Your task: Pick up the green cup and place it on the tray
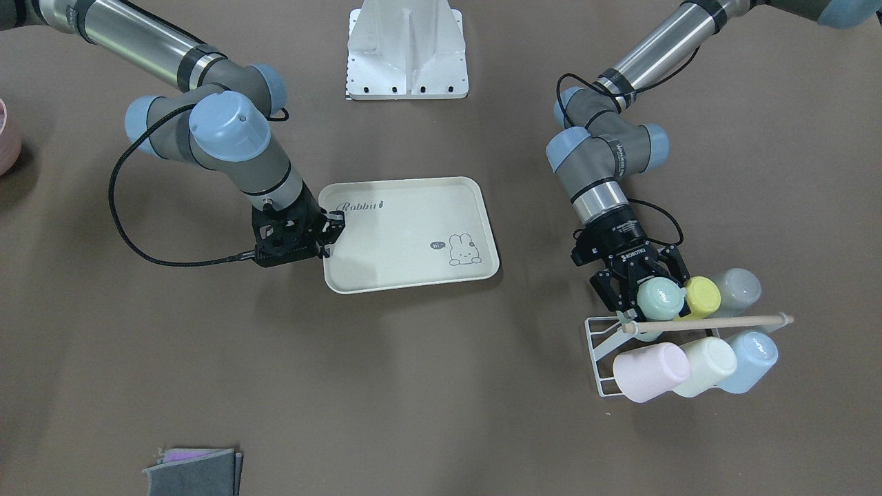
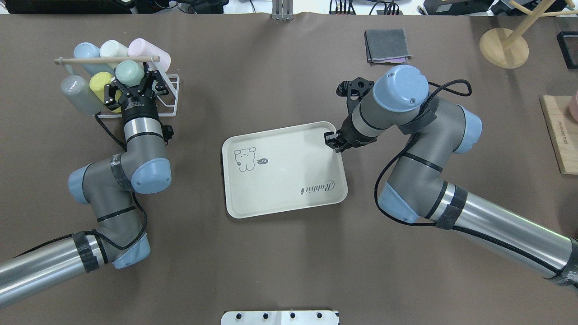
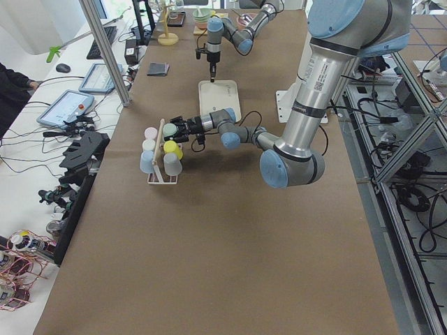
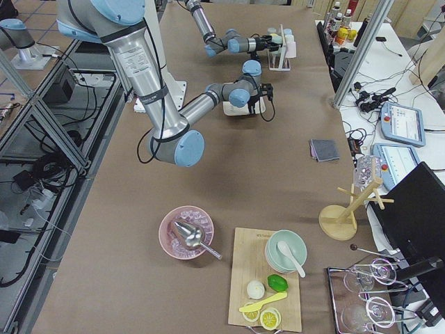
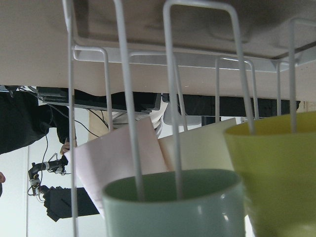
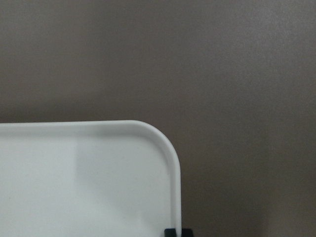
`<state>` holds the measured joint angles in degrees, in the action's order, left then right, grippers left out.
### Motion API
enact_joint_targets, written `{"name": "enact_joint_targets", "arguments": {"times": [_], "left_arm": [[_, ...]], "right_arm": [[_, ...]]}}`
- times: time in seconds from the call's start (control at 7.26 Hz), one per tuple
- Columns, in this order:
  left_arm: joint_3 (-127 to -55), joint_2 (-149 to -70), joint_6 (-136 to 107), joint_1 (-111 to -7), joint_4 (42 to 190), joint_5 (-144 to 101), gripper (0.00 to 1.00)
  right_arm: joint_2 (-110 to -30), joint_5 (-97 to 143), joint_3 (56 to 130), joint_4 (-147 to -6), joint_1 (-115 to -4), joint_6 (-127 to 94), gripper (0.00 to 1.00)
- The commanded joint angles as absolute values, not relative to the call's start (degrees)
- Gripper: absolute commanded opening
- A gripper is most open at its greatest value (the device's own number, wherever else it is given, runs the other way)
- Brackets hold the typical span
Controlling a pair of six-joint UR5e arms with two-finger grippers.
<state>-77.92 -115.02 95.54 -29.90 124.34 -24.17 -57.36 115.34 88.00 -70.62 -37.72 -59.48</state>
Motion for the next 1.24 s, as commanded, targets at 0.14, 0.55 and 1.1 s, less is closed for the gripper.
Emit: {"name": "enact_joint_targets", "arguments": {"times": [0.14,0.55,1.1], "left_arm": [[-77.6,-114.7,95.4,-28.7,124.8,-24.2,0.18],[-77.9,-113.6,96.0,-28.4,128.0,-24.2,0.18],[-80.9,-113.6,100.2,-28.5,128.0,-24.1,0.18]], "right_arm": [[-56.1,115.3,86.0,-70.8,-37.8,-60.3,0.0],[-55.5,115.3,84.6,-70.6,-37.9,-62.6,0.0],[-55.5,115.2,83.9,-70.6,-38.0,-63.6,0.0]]}}
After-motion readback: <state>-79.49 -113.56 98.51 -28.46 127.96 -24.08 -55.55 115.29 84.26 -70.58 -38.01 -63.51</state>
